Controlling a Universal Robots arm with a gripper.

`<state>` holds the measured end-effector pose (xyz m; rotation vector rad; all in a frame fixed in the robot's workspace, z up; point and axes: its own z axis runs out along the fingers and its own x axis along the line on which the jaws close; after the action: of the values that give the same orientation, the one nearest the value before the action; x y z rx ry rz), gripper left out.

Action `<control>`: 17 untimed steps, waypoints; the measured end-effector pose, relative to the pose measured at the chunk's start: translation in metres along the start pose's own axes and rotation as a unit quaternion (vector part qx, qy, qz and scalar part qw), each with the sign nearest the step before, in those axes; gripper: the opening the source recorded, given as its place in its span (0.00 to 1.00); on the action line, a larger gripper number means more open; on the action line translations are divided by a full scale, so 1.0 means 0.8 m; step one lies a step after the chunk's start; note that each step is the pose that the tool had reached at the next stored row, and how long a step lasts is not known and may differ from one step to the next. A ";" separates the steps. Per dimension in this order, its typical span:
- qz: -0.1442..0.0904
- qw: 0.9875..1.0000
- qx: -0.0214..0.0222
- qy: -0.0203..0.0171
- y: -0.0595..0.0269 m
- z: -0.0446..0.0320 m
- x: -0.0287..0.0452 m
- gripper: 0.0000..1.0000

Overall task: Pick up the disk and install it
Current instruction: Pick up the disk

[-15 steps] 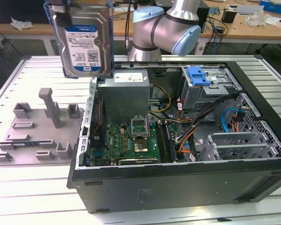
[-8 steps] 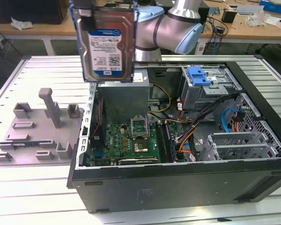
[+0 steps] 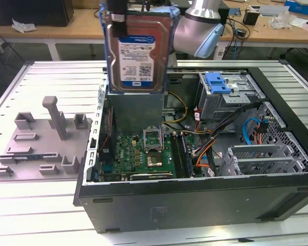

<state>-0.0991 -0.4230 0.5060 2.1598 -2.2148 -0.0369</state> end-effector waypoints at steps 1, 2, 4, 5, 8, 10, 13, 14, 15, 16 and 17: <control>0.000 1.000 0.000 0.000 -0.008 -0.0003 0.0034 0.36; 0.000 1.000 0.000 0.000 -0.014 -0.0006 0.0059 0.36; 0.000 1.000 0.000 0.000 -0.032 -0.0014 0.0132 0.36; 0.000 1.000 -0.001 0.000 -0.054 -0.0023 0.0219 0.36; 0.000 1.000 -0.001 0.000 -0.089 -0.0038 0.0363 0.36; 0.000 1.000 -0.001 0.000 -0.105 -0.0045 0.0429 0.36; 0.000 1.000 -0.002 0.000 -0.130 -0.0056 0.0527 0.36; 0.000 1.000 -0.002 0.000 -0.137 -0.0059 0.0553 0.36; 0.000 1.000 -0.002 0.000 -0.141 -0.0061 0.0568 0.36; 0.000 1.000 -0.002 0.000 -0.145 -0.0062 0.0582 0.36; 0.000 1.000 -0.002 0.000 -0.146 -0.0063 0.0588 0.36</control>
<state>0.0165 -0.4730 0.5059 2.1581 -2.2128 -0.0410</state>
